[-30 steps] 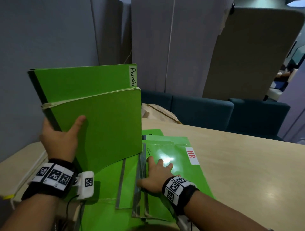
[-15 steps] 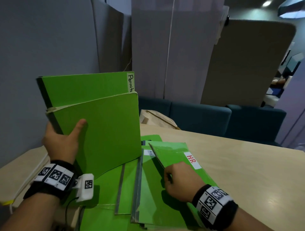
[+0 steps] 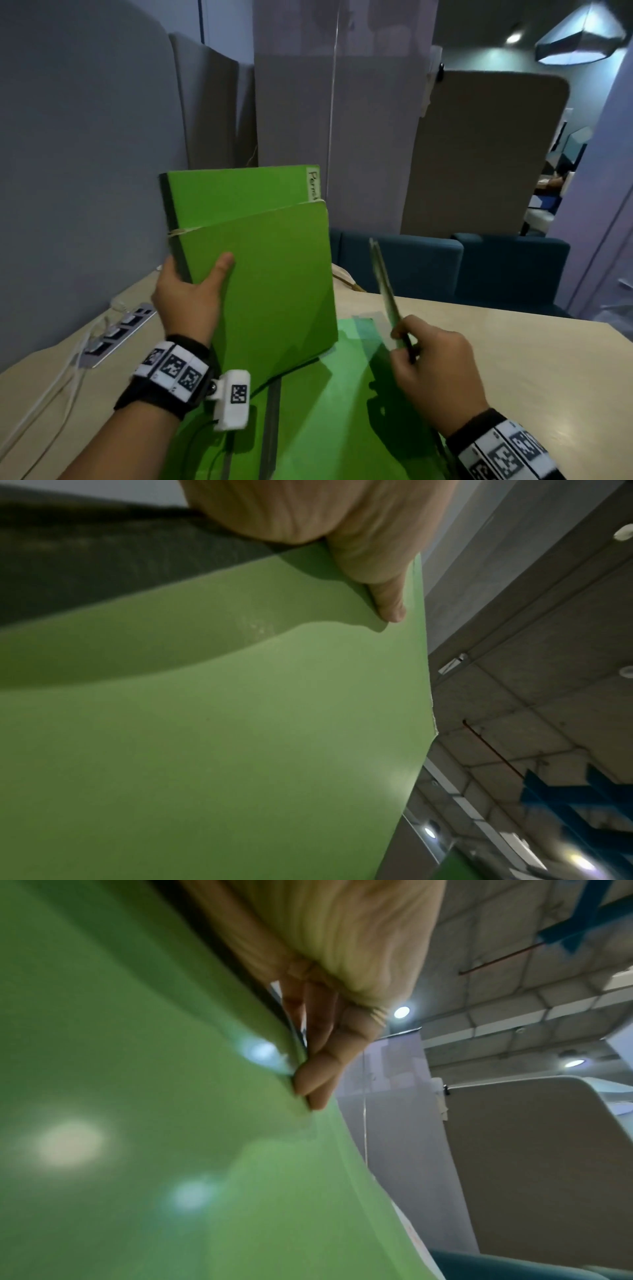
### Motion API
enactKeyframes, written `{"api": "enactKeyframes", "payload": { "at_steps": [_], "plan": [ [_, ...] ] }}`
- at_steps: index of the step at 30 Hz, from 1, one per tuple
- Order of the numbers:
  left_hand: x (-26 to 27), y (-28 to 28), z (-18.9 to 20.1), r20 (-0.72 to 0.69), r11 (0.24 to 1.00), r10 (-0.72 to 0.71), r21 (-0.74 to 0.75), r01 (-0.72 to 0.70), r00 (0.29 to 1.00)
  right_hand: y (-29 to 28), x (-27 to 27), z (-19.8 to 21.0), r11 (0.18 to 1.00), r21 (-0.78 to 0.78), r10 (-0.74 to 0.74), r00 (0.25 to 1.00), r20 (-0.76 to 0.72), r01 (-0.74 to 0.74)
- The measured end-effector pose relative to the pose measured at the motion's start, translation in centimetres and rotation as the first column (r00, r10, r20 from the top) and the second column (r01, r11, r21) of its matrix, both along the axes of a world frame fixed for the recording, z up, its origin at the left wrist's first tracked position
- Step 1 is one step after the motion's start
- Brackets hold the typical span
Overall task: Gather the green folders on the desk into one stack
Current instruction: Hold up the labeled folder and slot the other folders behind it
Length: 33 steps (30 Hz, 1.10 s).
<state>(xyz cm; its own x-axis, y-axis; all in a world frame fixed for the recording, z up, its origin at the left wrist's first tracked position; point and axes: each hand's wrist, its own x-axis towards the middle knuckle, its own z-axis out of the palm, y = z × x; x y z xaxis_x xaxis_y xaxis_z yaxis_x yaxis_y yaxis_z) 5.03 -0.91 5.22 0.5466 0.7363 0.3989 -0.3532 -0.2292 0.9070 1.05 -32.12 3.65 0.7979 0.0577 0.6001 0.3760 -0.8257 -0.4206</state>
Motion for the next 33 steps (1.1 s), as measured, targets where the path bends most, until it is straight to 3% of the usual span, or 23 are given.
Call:
{"api": "enactKeyframes", "payload": {
  "at_steps": [4,8,11,17,19,23,26,30,31,33],
  "plan": [
    [1.1,-4.1,-1.6,-0.053,0.989,-0.114,0.091,0.119,0.992,0.0,-1.1,0.1,0.987,0.145,0.024,0.954,0.298,-0.07],
    [1.6,-6.3,-2.3,-0.014,0.963,-0.207,0.172,0.206,0.978,2.8,-1.0,-1.7,0.958,0.153,0.171,0.909,0.379,-0.244],
    [1.8,-6.5,-3.1,0.047,0.948,-0.231,0.236,0.214,0.972,5.5,0.0,-3.4,0.939,0.107,0.265,0.885,0.384,-0.327],
    [0.6,-6.0,-2.8,0.099,0.933,-0.285,0.257,0.252,0.953,11.7,0.2,-7.9,0.901,-0.255,0.415,0.868,0.271,-0.351],
    [0.5,-5.3,-2.8,0.066,0.92,-0.334,0.238,0.31,0.94,12.7,0.7,-8.5,0.902,-0.246,0.412,0.876,0.248,-0.355],
    [0.3,-4.2,-2.7,-0.148,0.884,-0.359,0.261,0.387,0.921,13.2,0.9,-8.1,0.878,-0.244,0.454,0.877,0.157,-0.411],
    [0.3,-3.2,-3.4,-0.191,0.879,-0.388,0.217,0.425,0.902,11.4,1.6,-6.8,0.9,-0.072,0.43,0.903,-0.002,-0.429],
    [0.0,-3.4,-3.2,-0.179,0.843,-0.482,0.173,0.51,0.858,5.5,6.6,-3.5,0.934,0.306,0.188,0.982,0.02,-0.185],
    [-0.1,-3.8,-3.0,-0.158,0.825,-0.52,0.164,0.541,0.84,3.7,7.7,-2.3,0.881,0.453,0.174,0.984,-0.04,-0.137],
    [-0.4,-4.9,-2.4,-0.137,0.782,-0.586,0.163,0.602,0.799,0.3,8.9,-0.3,0.654,0.745,0.347,0.927,-0.143,-0.131]
  ]
}}
